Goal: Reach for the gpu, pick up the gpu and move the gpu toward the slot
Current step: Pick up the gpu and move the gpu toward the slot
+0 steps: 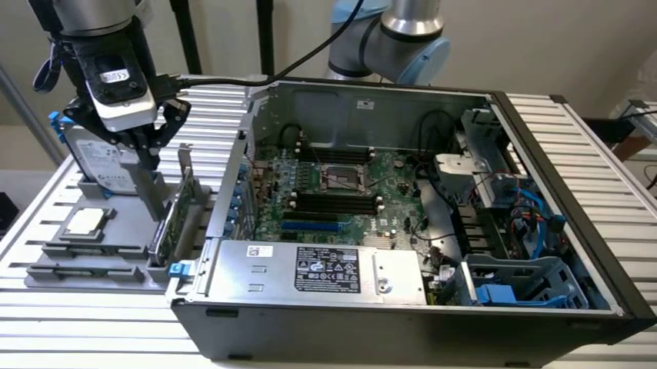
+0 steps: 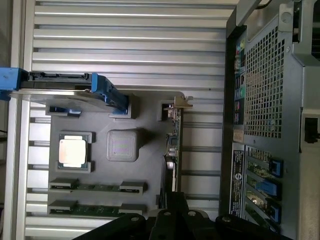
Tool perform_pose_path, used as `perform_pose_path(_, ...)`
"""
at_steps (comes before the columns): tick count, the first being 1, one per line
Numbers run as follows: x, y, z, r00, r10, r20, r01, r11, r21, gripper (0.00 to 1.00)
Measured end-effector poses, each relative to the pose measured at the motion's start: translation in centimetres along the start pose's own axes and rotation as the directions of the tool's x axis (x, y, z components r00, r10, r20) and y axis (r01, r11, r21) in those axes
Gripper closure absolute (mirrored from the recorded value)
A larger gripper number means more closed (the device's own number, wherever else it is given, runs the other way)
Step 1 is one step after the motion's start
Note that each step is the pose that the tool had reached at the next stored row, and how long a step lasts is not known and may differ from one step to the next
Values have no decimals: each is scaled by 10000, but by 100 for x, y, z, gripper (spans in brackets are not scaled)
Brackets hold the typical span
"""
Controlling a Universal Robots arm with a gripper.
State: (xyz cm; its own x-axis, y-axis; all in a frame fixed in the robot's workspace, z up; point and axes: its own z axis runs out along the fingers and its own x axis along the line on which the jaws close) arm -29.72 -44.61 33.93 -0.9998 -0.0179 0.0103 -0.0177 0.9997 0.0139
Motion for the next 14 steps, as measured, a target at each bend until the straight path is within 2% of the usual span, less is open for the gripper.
perform_pose_path(7,0,0,0,10000,0,1,0,10000,0,88)
perform_pose_path(8,0,0,0,10000,0,0,0,10000,0,82)
perform_pose_path(9,0,0,0,10000,0,0,0,10000,0,82)
perform_pose_path(11,0,0,0,10000,0,0,0,10000,0,70)
perform_pose_path(13,0,0,0,10000,0,0,0,10000,0,70)
perform_pose_path(14,0,0,0,10000,0,0,0,10000,0,64)
